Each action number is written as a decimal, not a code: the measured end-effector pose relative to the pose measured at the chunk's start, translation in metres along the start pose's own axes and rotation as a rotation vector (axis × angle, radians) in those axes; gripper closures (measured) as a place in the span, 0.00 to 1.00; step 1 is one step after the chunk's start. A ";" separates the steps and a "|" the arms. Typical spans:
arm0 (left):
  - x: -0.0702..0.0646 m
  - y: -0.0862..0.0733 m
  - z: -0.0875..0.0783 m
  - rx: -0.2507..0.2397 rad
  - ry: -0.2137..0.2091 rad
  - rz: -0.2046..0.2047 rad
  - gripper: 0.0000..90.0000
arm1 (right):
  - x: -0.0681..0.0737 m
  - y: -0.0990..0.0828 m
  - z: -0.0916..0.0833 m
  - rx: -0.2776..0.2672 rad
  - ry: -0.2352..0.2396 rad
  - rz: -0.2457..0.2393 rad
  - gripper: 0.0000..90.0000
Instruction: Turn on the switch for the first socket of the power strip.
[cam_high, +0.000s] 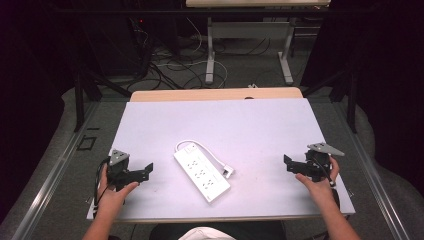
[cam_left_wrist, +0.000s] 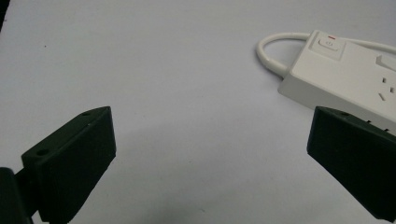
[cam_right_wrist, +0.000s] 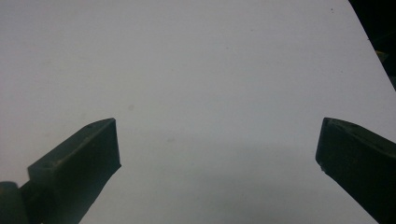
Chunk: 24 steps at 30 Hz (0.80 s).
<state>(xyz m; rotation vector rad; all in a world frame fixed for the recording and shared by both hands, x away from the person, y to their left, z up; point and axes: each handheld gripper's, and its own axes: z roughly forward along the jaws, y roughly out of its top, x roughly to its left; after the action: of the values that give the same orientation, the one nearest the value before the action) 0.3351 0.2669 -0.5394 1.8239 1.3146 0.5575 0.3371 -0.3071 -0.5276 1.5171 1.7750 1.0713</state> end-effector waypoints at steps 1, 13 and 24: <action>0.001 0.000 0.000 -0.008 0.001 0.004 0.01 | -0.001 0.000 -0.001 0.008 0.008 0.001 0.00; -0.003 0.001 0.003 -0.007 0.006 -0.008 0.01 | 0.001 -0.002 -0.001 0.014 0.056 0.010 0.00; -0.015 0.002 0.000 -0.022 -0.026 0.020 0.01 | 0.005 -0.004 -0.002 0.000 0.061 -0.013 0.00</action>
<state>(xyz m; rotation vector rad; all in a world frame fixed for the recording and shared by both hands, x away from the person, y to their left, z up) 0.3303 0.2527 -0.5361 1.8223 1.2698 0.5553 0.3325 -0.3029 -0.5299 1.4851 1.8243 1.1221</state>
